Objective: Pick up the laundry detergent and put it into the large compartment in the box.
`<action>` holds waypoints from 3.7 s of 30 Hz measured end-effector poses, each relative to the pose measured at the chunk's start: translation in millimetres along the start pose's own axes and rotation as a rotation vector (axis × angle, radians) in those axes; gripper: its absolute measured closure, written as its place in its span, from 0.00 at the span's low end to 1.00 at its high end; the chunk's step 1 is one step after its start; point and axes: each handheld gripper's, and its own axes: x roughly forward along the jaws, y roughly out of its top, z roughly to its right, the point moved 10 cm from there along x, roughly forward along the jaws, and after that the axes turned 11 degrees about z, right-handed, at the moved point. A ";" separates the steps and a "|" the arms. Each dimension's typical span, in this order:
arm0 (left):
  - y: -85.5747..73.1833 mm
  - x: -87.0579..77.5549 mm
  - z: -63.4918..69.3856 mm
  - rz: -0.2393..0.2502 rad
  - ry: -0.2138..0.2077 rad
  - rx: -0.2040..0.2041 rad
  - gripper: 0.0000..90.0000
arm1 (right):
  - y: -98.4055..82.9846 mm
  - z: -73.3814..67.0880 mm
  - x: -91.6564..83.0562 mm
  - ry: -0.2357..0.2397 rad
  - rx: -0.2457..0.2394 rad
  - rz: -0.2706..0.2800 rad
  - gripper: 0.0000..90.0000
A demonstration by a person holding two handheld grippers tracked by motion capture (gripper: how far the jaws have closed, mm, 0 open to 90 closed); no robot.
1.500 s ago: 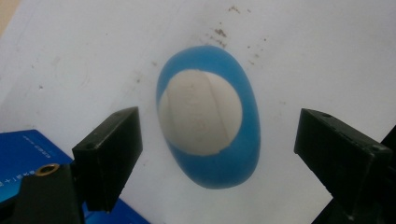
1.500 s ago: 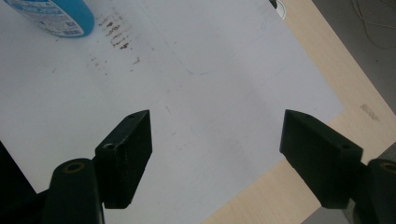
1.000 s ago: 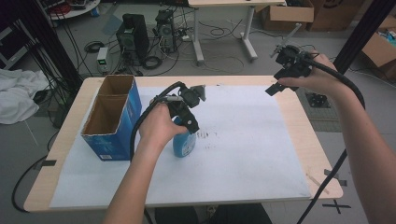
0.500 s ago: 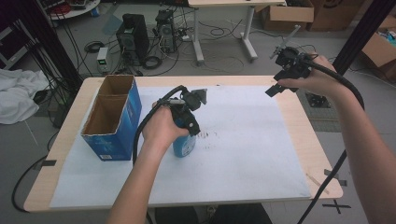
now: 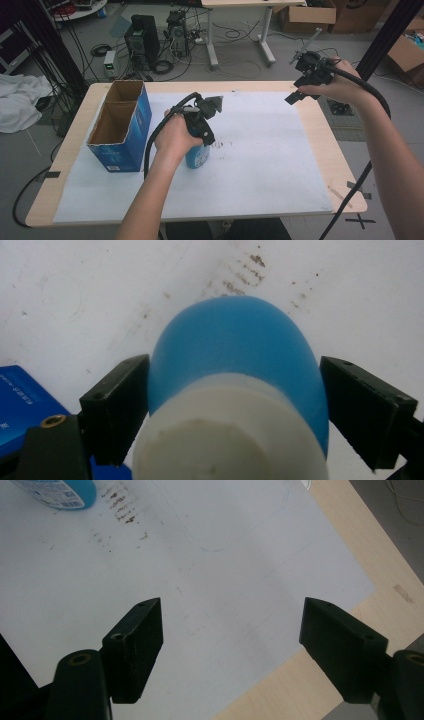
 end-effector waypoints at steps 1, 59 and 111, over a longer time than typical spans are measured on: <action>-0.1 0.2 -0.3 -0.002 0.000 0.001 0.19 | 0.1 0.2 0.1 0.001 0.000 0.001 0.28; -0.6 -1.5 -0.2 0.019 -0.048 -0.085 0.40 | -5.5 1.1 2.3 -0.004 0.005 -0.010 0.28; 12.9 -57.5 -8.3 0.011 -0.051 -0.091 0.42 | 0.0 -5.0 -2.3 -0.002 -0.007 -0.006 0.29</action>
